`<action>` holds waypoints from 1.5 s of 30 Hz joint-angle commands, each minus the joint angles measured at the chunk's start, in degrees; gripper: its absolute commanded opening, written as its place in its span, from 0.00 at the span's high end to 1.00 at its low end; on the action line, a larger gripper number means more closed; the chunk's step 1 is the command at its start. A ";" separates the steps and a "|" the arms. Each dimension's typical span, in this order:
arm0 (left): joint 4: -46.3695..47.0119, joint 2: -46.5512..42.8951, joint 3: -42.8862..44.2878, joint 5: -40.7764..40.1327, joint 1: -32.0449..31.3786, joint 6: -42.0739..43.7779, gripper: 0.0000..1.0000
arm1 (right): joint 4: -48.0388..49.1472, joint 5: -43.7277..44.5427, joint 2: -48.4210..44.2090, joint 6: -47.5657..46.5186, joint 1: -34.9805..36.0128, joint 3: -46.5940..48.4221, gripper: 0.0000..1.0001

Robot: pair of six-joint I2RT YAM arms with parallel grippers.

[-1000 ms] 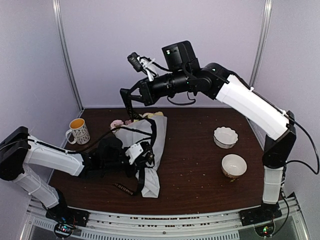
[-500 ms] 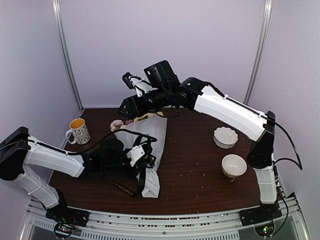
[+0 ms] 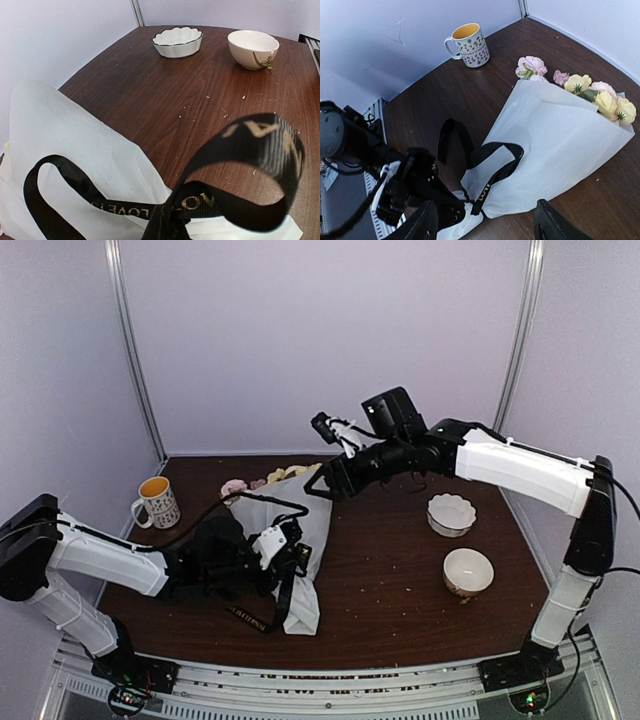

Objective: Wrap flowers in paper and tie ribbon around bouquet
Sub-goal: Place the right side of the half-tied ribbon at the center of the board, then pass from the left arm to the right

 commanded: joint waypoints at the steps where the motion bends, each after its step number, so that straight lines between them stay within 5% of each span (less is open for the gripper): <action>1: 5.19 -0.01 -0.93 0.88 -0.11 -1.60 1.00 | 17.34 -13.42 -6.95 -4.07 0.07 -15.58 0.34; 5: 4.75 -0.44 -0.98 1.28 0.00 -1.56 1.00 | 26.38 -18.03 -8.44 -6.38 2.87 -26.74 0.34; 13: 4.14 -0.54 -1.12 0.76 0.02 -1.64 1.00 | 34.36 -17.55 -6.12 -7.11 5.50 -30.38 0.26; 16: 4.14 -0.38 -1.07 0.74 0.09 -1.56 1.00 | 35.26 -16.98 -4.77 -6.31 5.58 -30.20 0.34; 19: 3.95 -0.51 -0.92 0.56 0.09 -1.46 1.00 | 32.53 -15.30 -3.18 -6.76 5.54 -28.30 0.52; 24: 3.51 -0.65 -1.05 0.94 0.09 -1.33 1.00 | 29.69 -14.69 -3.06 -8.85 5.47 -27.18 0.45; 26: 3.71 -0.63 -1.23 0.84 0.09 -1.29 1.00 | 28.80 -14.76 -2.72 -9.09 5.50 -26.57 0.56; 30: 3.59 -0.71 -1.05 1.74 0.09 -1.38 1.00 | 27.97 -14.93 -2.70 -8.65 5.41 -26.10 0.93; 33: 0.62 -1.31 -0.26 1.14 0.18 -2.28 0.98 | 27.80 -14.48 -2.60 -7.45 5.21 -25.45 1.00; 37: -6.14 -6.56 -0.19 -1.44 0.26 -6.14 0.45 | 27.59 -12.44 -2.06 -5.72 4.94 -24.57 1.00; 40: -12.79 -13.73 -1.42 -6.23 0.88 -11.49 0.18 | 27.55 -11.48 -1.63 -4.92 4.98 -24.22 1.00; 45: -33.08 -22.13 -0.96 -12.84 8.47 -26.84 0.07 | 26.47 -11.21 -0.76 -4.74 4.92 -23.31 1.00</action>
